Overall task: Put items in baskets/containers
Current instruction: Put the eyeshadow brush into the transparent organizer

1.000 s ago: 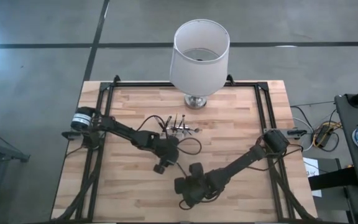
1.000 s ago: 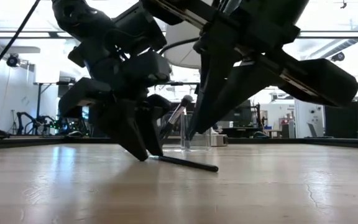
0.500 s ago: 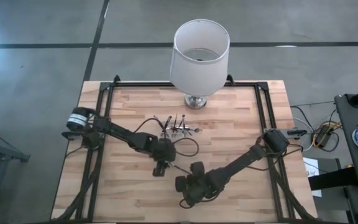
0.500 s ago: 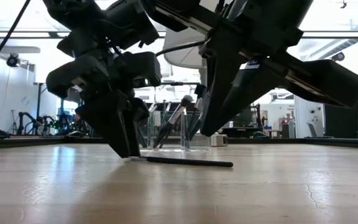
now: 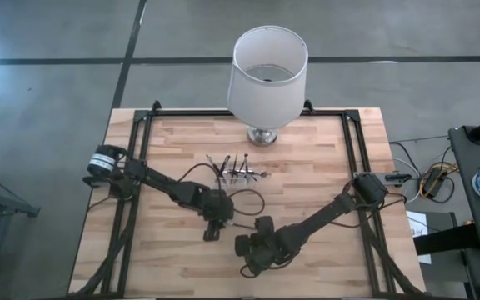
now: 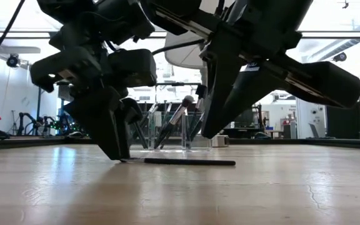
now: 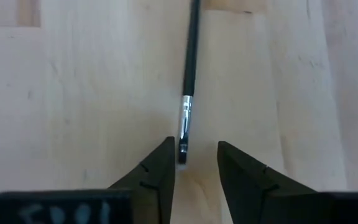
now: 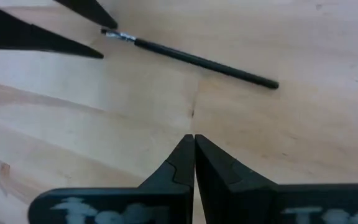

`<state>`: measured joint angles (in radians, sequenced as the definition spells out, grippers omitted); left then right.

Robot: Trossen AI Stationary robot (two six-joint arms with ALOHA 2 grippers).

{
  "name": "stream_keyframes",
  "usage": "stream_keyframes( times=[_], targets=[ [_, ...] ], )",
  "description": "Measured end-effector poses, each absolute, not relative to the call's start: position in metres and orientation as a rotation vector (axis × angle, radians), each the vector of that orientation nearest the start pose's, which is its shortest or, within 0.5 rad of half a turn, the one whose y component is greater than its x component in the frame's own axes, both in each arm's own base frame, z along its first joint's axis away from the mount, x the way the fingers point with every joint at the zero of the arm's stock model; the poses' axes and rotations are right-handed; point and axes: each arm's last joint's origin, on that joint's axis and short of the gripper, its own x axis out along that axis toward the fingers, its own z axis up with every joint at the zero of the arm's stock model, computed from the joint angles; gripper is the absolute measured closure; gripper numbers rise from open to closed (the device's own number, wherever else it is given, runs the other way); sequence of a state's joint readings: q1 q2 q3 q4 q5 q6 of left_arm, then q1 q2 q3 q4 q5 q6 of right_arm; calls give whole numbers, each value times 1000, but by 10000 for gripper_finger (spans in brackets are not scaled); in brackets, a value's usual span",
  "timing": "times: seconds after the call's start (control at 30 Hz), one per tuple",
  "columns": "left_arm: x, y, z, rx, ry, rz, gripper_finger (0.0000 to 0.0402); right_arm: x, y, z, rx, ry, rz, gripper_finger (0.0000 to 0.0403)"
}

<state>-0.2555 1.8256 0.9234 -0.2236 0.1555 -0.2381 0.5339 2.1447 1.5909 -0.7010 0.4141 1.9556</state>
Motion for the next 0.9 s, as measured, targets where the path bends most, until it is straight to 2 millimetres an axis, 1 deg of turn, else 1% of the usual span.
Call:
stream_keyframes(
  times=[0.07, 0.13, 0.23, 0.27, 0.33, 0.4, 0.43, 0.53, 0.63, 0.67, 0.77, 0.8, 0.9],
  targets=[
    [315, -88, 118, -152, 1168, -232, 289, 378, 210, 158, 1169, 748, -913, 394],
    [314, -87, 124, -151, 1148, -221, 292, 378, 210, 158, 1169, 748, -912, 394],
    [312, -85, 143, -127, 1083, -170, 294, 378, 211, 158, 1168, 750, -910, 394],
    [308, -82, 148, -126, 1081, -149, 294, 378, 211, 158, 1169, 751, -910, 394],
    [303, -75, 163, -174, 1059, -99, 294, 378, 211, 158, 1169, 753, -908, 394],
    [302, -69, 180, -280, 970, -45, 294, 378, 212, 158, 1169, 753, -909, 394],
    [299, -66, 185, -353, 957, -15, 294, 378, 211, 158, 1169, 752, -908, 394],
    [287, -62, 186, -577, 921, 22, 298, 378, 211, 158, 1161, 747, -908, 394],
    [276, -62, 188, -809, 821, 3, 322, 378, 211, 158, 1146, 753, -900, 394],
    [273, -61, 187, -887, 780, 1, 336, 378, 211, 158, 1145, 754, -900, 394],
    [260, -58, 173, -1081, 737, 62, 386, 378, 211, 158, 1139, 756, -897, 394],
    [257, -57, 170, -1145, 705, 76, 393, 378, 211, 158, 1133, 758, -894, 394],
    [253, -56, 165, -1325, 620, 63, 398, 378, 211, 158, 1121, 761, -889, 394]
  ],
)
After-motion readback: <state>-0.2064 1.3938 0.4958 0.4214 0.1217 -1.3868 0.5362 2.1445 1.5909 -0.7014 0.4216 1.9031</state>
